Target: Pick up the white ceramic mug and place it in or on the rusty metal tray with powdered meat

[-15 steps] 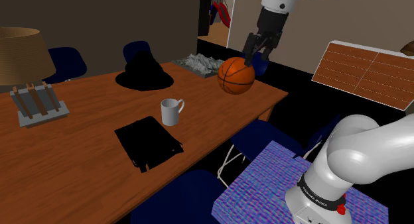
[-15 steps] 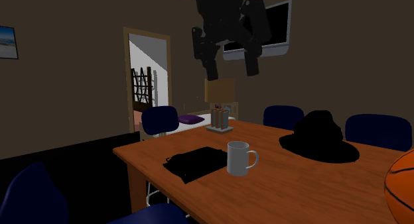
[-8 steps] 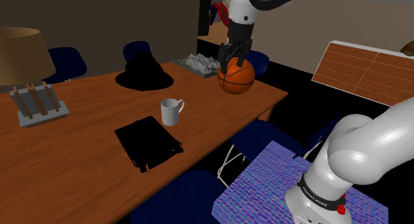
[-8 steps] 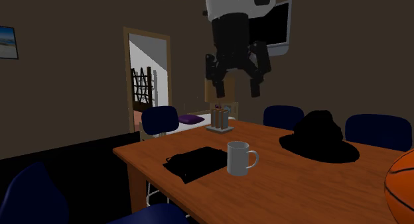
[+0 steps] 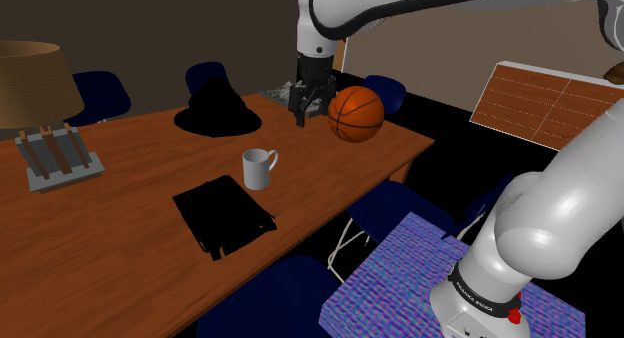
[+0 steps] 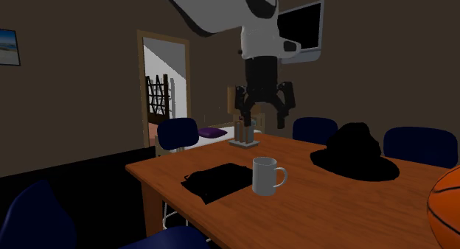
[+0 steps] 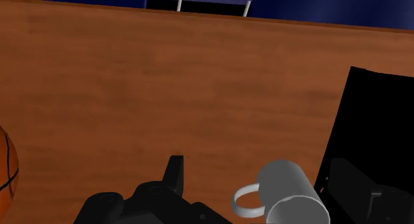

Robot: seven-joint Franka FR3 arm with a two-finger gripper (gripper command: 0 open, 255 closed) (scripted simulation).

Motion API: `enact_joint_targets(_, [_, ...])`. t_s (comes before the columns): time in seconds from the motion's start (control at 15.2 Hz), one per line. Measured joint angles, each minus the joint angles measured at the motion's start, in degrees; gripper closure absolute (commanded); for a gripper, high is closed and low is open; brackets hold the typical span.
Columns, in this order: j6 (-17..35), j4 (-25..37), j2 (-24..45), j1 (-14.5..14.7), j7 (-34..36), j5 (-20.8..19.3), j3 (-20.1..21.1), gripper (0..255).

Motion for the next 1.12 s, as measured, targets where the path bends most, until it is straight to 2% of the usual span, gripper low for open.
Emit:
enact_joint_targets(0.59, [0.1, 15.3, 20.9, 2.3, -0.4, -1.4, 2.4, 0])
enact_joint_targets(1.06, [-3.5, 31.8, 38.1, 5.4, -0.6, -3.1, 3.8, 0])
enact_joint_targets(1.12, [-3.4, 32.5, 39.2, 5.7, -0.6, -3.2, 3.8, 0])
